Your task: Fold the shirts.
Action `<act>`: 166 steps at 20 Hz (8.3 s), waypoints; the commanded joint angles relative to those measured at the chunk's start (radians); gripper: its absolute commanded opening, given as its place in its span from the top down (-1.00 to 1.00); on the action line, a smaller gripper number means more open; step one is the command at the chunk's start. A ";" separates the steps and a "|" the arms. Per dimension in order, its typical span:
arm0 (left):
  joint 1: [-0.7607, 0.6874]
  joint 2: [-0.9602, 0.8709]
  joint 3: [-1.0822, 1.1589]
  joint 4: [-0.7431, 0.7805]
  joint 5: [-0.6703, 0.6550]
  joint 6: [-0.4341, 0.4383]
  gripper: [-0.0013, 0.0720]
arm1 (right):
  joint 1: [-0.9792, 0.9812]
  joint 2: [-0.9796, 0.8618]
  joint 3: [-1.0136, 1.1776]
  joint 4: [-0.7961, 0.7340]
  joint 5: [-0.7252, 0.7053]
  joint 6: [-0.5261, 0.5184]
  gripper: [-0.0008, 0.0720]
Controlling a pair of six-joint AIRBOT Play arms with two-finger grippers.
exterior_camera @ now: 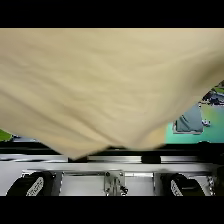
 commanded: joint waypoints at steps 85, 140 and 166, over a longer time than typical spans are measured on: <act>-0.004 -0.236 -1.248 -0.163 -0.238 0.162 0.87 | 0.014 -0.813 -0.322 -0.391 -0.335 0.248 0.81; -0.005 -0.193 0.023 -0.168 -0.267 0.238 0.87 | -0.221 -0.262 0.175 0.110 -0.196 0.061 0.81; -0.006 -0.532 -0.612 0.048 -0.270 0.138 0.87 | -0.013 -0.783 -0.172 -0.137 -0.080 0.260 0.81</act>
